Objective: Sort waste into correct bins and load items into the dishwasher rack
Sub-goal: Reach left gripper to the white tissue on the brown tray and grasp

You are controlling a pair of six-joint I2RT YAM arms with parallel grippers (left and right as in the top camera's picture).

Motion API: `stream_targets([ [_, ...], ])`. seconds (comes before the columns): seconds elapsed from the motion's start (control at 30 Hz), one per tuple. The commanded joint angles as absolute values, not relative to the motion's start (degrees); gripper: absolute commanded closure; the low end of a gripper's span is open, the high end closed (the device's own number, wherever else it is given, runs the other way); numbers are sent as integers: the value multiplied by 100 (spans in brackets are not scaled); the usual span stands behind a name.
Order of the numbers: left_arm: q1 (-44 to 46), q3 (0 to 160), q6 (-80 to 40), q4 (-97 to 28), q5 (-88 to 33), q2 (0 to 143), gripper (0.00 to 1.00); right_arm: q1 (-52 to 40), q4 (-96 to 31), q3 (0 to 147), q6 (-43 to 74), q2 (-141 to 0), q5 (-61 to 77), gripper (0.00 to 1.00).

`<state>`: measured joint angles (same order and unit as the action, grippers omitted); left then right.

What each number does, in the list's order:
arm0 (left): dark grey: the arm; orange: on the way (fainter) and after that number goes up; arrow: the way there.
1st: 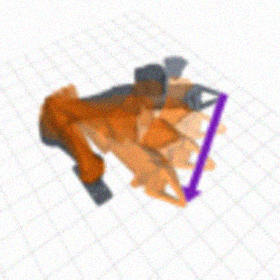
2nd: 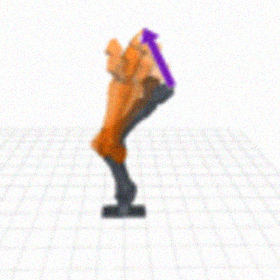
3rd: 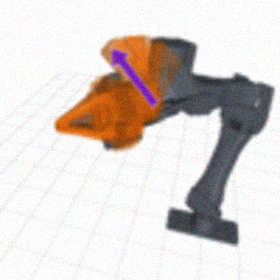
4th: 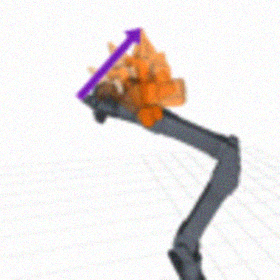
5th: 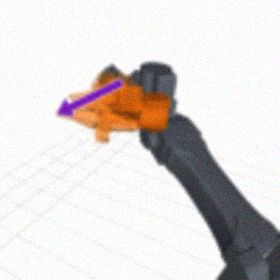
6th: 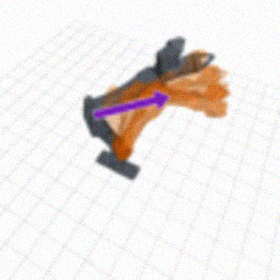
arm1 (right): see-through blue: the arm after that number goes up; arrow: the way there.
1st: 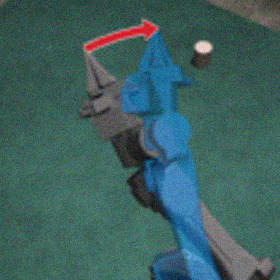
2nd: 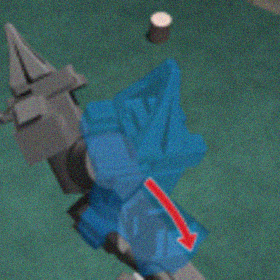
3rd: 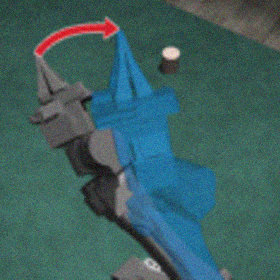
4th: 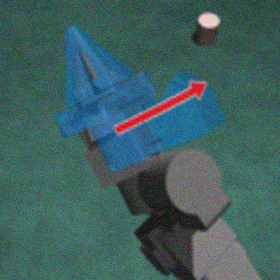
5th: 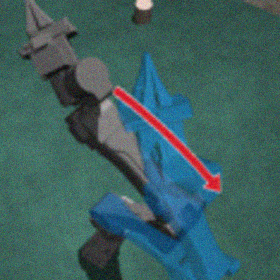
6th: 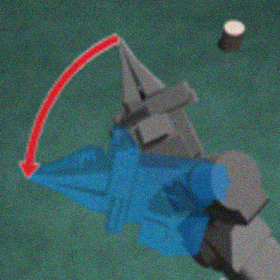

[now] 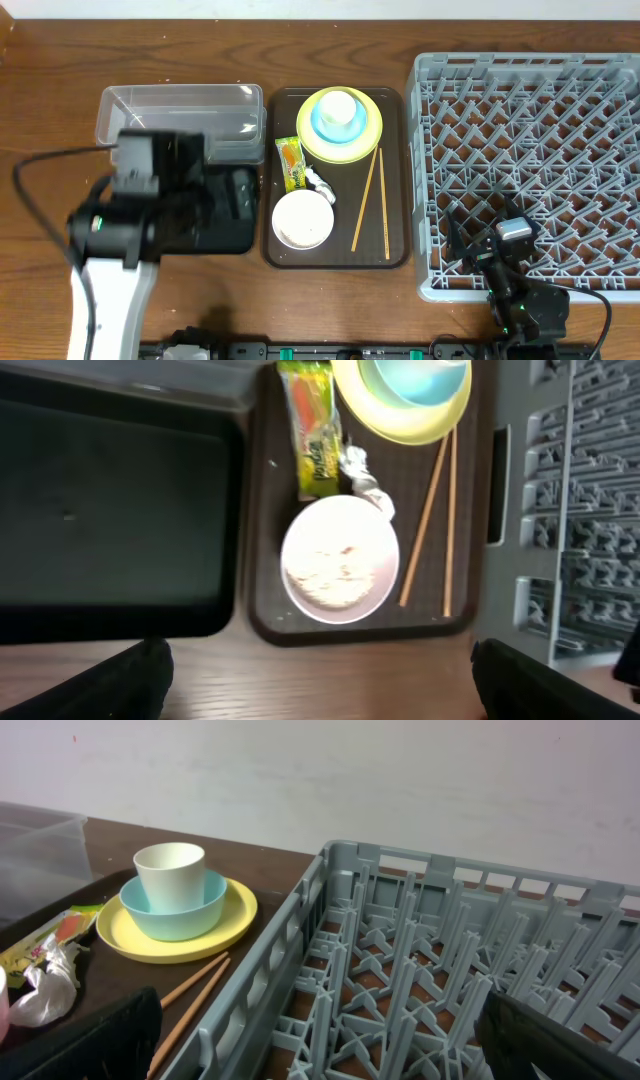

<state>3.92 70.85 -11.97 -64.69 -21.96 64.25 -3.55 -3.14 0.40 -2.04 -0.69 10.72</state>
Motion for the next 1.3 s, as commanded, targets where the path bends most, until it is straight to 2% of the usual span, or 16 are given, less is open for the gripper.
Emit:
stream_targets([
  [0.0, 412, 7185, -1319, -6519, -2580, 6895, 18, -279, -327, 32, -132, -43, 1096, 1],
  [0.07, 440, 7168, -1599, -6528, -2687, 7159, 37, -279, -327, 32, -132, -43, 1098, 1],
  [0.23, 854, 7159, -1671, -6156, -2635, 7714, 75, -281, -327, 32, -132, -43, 1096, 1],
  [0.33, 1273, 7159, -1706, -5752, -2333, 7979, 87, -279, -327, 32, -132, -43, 1096, 1],
  [0.43, 1708, 7159, -1984, -5341, -1581, 8246, 86, -279, -327, 32, -132, -43, 1096, 1],
  [0.47, 1841, 7159, -2058, -5205, -1354, 8344, 83, -279, -327, 32, -132, -43, 1096, 1],
  [0.53, 2071, 7159, -2093, -4923, -1074, 8554, 68, -279, -327, 32, -132, -43, 1096, 1],
  [0.67, 2285, 7159, -2091, -4394, -913, 8962, 55, -279, -327, 32, -132, -43, 1096, 1],
  [1.27, 2303, 7146, -2438, -3800, -471, 9743, 52, -279, -327, 32, -132, -43, 1096, 1],
])
